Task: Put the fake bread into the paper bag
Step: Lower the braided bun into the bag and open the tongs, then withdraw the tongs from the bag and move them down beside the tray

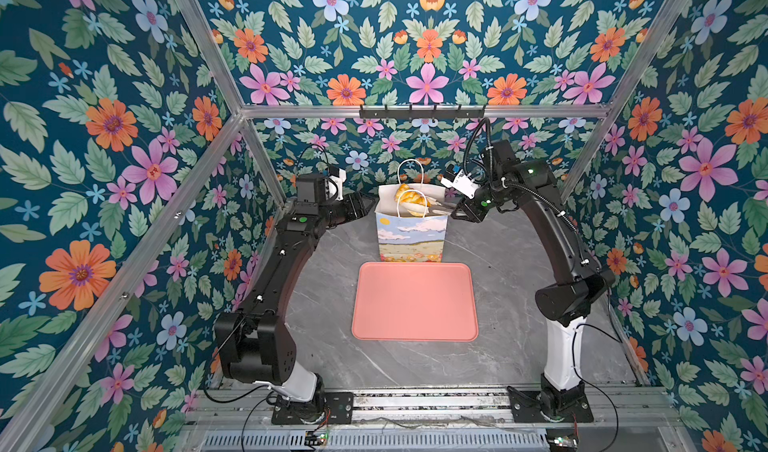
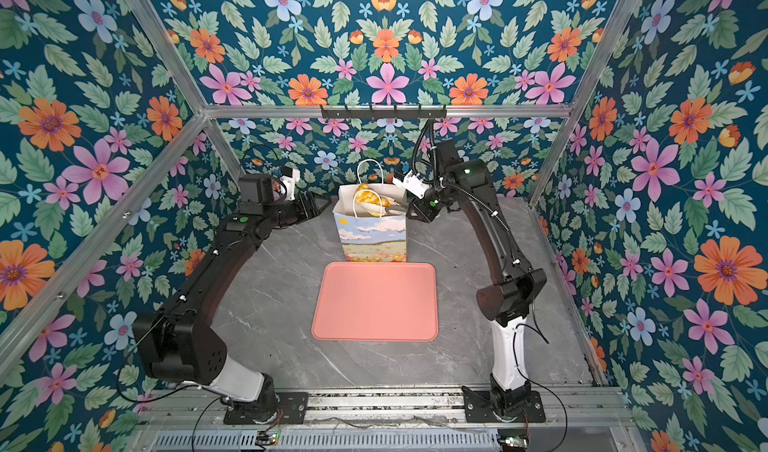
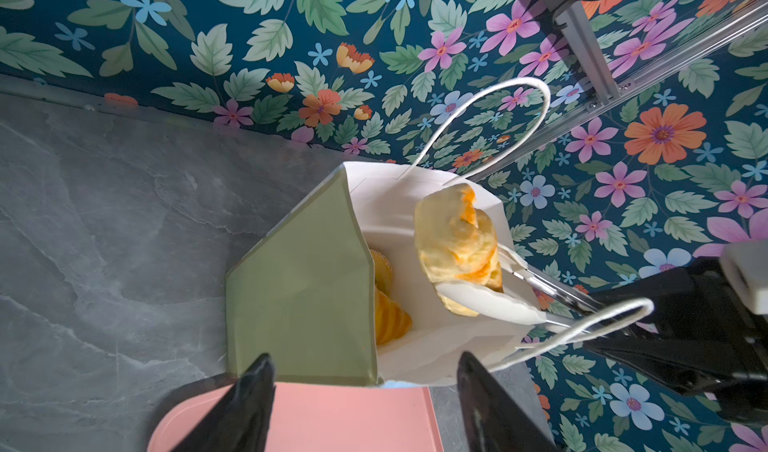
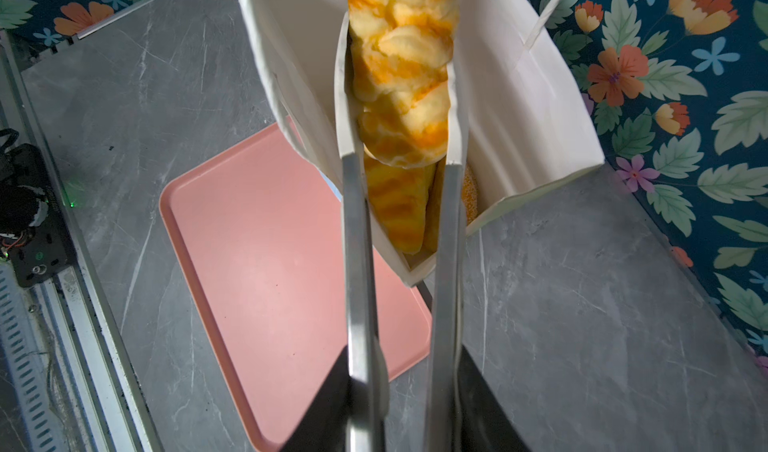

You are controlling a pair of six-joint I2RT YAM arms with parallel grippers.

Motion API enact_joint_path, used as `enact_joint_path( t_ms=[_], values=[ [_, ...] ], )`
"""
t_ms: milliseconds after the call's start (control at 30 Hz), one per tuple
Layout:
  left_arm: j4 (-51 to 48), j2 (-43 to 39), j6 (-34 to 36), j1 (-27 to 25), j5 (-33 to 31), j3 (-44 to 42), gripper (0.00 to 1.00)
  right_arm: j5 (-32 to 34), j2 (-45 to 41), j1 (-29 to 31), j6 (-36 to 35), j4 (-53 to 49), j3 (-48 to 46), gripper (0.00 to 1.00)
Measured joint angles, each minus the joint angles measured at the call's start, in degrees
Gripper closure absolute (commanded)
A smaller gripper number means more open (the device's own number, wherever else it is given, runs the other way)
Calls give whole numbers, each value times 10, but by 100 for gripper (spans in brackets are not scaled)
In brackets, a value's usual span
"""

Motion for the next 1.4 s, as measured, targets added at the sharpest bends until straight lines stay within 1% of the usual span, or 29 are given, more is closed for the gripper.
enact_joint_path(
  t_ms=[400, 800, 1100, 1267, 1400],
  values=[
    [0, -1, 0, 0, 0, -3, 30, 5, 0, 7, 2, -5, 7, 59],
    [0, -7, 0, 0, 0, -6, 30, 5, -3, 6, 10, -17, 44, 59],
    [0, -11, 0, 0, -3, -5, 29, 0, -70, 7, 39, -17, 45, 59],
    [0, -16, 0, 0, -5, -3, 29, 0, -115, 7, 64, -17, 24, 59],
    [1, -21, 1, 0, -7, -4, 29, 16, -151, 6, 86, -17, -7, 59]
  ],
)
